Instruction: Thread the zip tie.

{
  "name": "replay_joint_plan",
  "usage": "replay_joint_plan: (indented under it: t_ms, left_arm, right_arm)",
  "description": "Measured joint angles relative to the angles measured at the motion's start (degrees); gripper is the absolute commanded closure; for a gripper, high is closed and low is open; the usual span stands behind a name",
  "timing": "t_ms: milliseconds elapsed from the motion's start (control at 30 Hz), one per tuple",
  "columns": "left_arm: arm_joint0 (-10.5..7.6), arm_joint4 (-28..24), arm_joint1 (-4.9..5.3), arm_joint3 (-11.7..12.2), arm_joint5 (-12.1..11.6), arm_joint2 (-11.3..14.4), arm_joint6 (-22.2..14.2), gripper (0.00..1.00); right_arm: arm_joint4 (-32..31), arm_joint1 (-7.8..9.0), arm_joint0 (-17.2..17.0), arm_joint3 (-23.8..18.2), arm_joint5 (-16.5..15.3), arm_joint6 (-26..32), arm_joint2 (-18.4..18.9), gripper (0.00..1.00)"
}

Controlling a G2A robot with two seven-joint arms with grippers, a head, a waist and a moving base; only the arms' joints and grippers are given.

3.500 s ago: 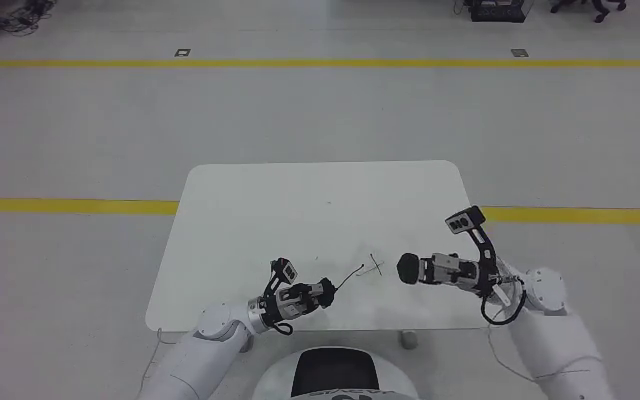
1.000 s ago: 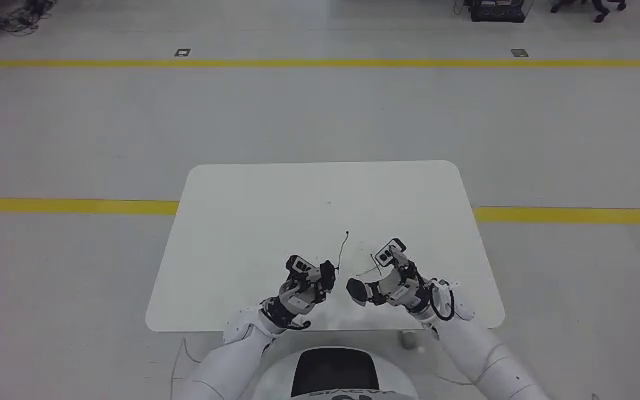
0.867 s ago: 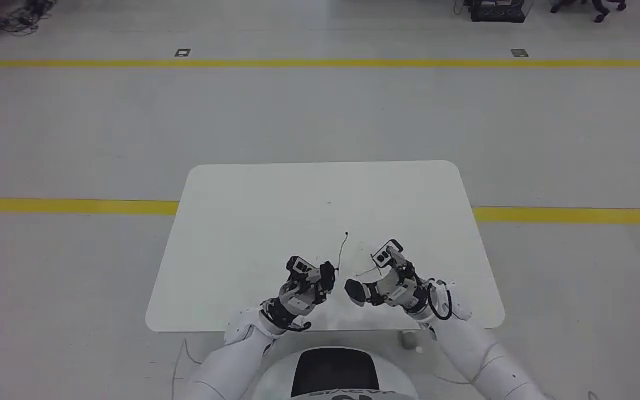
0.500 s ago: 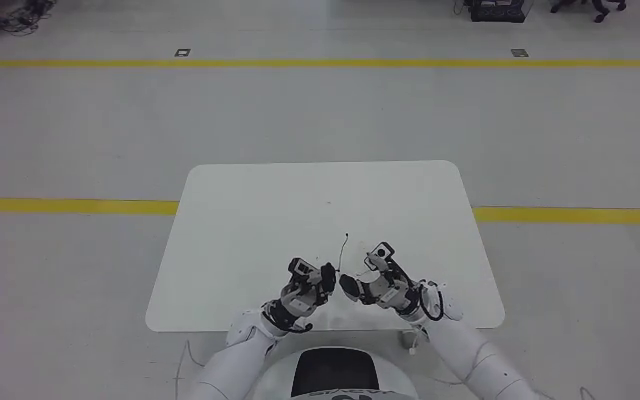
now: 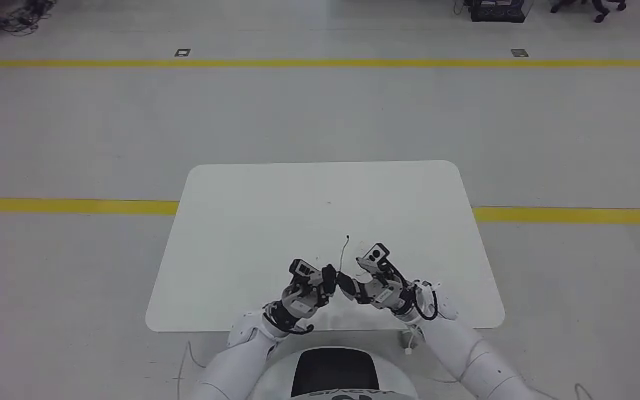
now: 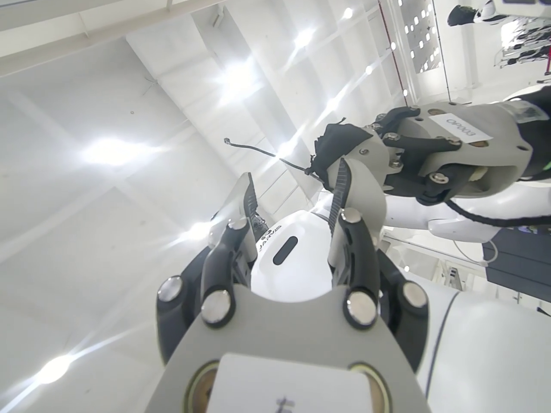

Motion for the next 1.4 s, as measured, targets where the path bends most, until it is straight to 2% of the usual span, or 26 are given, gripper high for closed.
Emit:
replay_joint_plan:
  t_ms: [933, 1267, 1400]
  left_arm:
    - [0.05, 0.8, -0.48, 0.6, 0.0, 0.2, -0.4, 1.00]
    - [0.03, 0.7, -0.52, 0.6, 0.0, 0.2, -0.3, 1.00]
    - [0.02, 0.6, -0.53, 0.7, 0.0, 0.2, -0.4, 1.00]
  right_arm:
    - [-2.0, -0.76, -0.3, -0.1, -0.7, 0.0, 1.0, 0.85]
    - [-2.7, -0.82, -0.7, -0.4, -0.7, 0.0, 1.4, 0.97]
    - [-3.1, -0.83, -0.7, -0.5, -0.7, 0.0, 1.5, 0.99]
